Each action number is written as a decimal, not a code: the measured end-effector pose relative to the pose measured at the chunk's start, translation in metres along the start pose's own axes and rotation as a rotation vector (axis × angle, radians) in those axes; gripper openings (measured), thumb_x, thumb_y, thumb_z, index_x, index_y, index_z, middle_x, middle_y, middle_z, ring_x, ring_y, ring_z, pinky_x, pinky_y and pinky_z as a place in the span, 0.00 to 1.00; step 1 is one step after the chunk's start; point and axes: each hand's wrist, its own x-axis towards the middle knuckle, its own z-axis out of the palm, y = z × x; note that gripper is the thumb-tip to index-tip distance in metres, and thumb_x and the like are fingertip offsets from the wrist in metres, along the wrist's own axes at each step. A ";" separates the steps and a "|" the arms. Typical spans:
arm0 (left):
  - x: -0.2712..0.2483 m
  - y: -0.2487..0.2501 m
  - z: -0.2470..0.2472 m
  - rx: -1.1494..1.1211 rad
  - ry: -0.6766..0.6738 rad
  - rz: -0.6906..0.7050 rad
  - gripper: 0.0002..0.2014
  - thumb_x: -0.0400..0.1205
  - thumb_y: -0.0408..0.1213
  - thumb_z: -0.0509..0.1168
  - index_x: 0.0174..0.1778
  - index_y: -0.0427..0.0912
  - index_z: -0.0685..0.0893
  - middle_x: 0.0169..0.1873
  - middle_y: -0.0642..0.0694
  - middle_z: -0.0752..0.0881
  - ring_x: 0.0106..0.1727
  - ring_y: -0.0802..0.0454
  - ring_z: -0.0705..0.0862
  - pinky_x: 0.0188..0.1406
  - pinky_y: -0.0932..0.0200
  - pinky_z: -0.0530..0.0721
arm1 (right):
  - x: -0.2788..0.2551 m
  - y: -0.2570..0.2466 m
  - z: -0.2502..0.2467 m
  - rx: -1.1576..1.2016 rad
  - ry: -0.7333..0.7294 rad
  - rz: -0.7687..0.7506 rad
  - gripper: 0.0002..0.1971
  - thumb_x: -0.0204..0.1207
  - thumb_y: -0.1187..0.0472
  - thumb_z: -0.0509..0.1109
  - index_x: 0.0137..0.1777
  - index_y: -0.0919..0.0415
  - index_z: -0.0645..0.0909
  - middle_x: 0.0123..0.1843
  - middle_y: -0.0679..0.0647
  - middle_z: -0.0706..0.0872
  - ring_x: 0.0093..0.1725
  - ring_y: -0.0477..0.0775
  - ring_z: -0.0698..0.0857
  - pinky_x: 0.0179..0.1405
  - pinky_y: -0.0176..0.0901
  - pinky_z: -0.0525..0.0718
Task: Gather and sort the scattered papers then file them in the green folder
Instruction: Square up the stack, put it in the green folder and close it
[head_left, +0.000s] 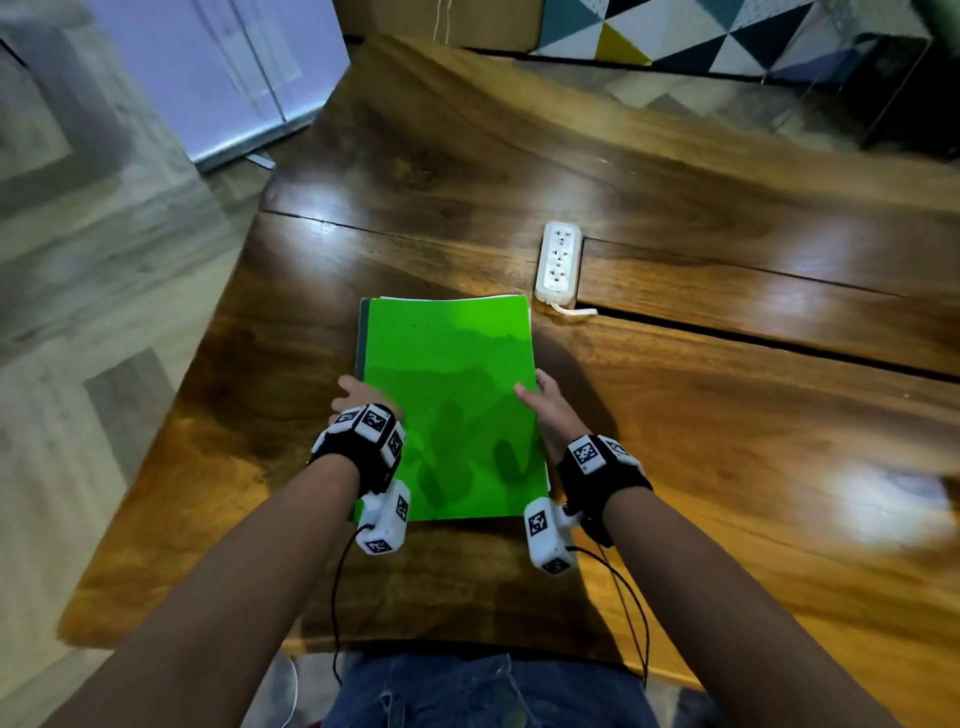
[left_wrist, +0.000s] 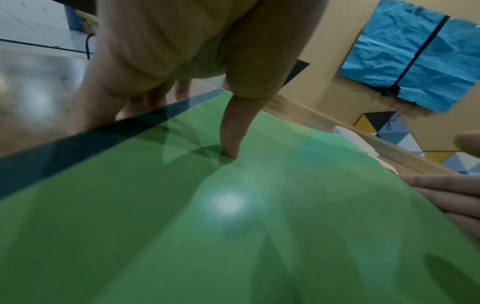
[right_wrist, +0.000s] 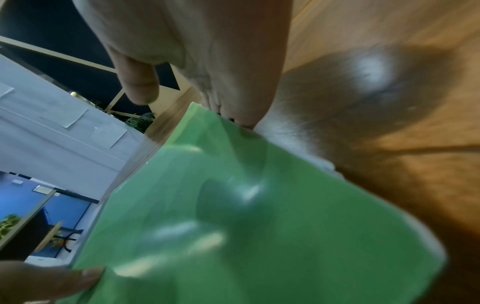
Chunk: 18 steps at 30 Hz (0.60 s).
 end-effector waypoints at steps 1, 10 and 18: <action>0.007 0.003 -0.006 -0.002 -0.005 0.003 0.37 0.75 0.32 0.73 0.74 0.38 0.57 0.71 0.29 0.70 0.71 0.29 0.72 0.70 0.37 0.74 | 0.007 -0.003 0.006 -0.004 0.000 0.004 0.35 0.83 0.60 0.63 0.84 0.62 0.48 0.83 0.62 0.60 0.80 0.62 0.66 0.79 0.63 0.65; 0.068 0.067 -0.049 0.050 -0.006 0.127 0.35 0.76 0.33 0.71 0.73 0.36 0.58 0.70 0.28 0.72 0.68 0.29 0.75 0.67 0.39 0.75 | 0.067 -0.048 0.034 -0.033 0.011 -0.036 0.36 0.84 0.55 0.61 0.84 0.62 0.45 0.84 0.60 0.56 0.82 0.61 0.61 0.80 0.57 0.62; 0.107 0.136 -0.056 0.098 -0.052 0.222 0.37 0.75 0.34 0.73 0.75 0.37 0.58 0.72 0.28 0.69 0.69 0.29 0.74 0.68 0.38 0.75 | 0.114 -0.084 0.024 -0.138 0.121 -0.030 0.37 0.82 0.46 0.60 0.85 0.55 0.45 0.86 0.56 0.49 0.85 0.60 0.53 0.81 0.60 0.55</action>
